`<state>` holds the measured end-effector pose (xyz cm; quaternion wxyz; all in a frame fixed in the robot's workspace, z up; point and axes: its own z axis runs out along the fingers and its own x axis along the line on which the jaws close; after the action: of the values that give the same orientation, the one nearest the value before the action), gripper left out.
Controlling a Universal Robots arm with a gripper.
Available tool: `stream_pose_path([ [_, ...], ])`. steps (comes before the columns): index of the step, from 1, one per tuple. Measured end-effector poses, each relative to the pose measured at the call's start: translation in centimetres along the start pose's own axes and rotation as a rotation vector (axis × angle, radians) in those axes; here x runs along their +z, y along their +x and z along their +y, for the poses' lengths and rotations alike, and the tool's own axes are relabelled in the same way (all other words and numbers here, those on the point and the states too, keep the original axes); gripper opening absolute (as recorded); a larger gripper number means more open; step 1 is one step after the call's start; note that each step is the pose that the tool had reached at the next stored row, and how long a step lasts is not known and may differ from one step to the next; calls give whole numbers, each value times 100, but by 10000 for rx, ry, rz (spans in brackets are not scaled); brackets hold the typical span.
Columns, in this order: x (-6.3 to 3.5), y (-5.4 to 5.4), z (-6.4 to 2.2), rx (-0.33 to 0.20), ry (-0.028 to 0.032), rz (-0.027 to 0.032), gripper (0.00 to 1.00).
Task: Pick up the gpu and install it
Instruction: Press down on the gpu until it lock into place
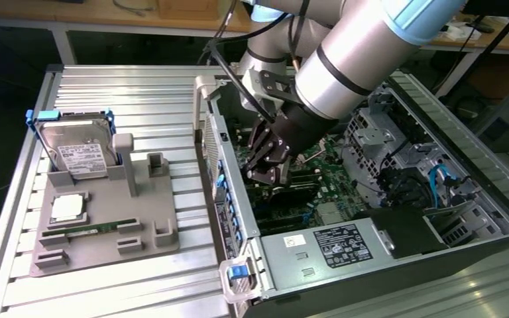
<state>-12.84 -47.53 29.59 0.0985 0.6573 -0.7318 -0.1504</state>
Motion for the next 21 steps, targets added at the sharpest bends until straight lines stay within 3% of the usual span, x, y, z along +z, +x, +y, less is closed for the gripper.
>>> stream_pose_path([
  [4, 10, -5, -55, 56, -62, 63, 11],
  [7, 0, -10, -94, 102, -169, 71, 11],
  [9, -10, -17, -143, 138, -205, 124, 11],
  [10, -26, -18, -161, 167, -233, 178, 11],
  [13, -40, -23, -201, 224, -359, 262, 11],
  [15, -42, -18, -200, 245, -370, 309, 11],
  [18, -42, 0, -204, 440, -303, 817, 11],
  [20, -43, 10, -204, 550, -265, 1105, 11],
  [21, -41, 10, -204, 583, -249, 1220, 11],
])
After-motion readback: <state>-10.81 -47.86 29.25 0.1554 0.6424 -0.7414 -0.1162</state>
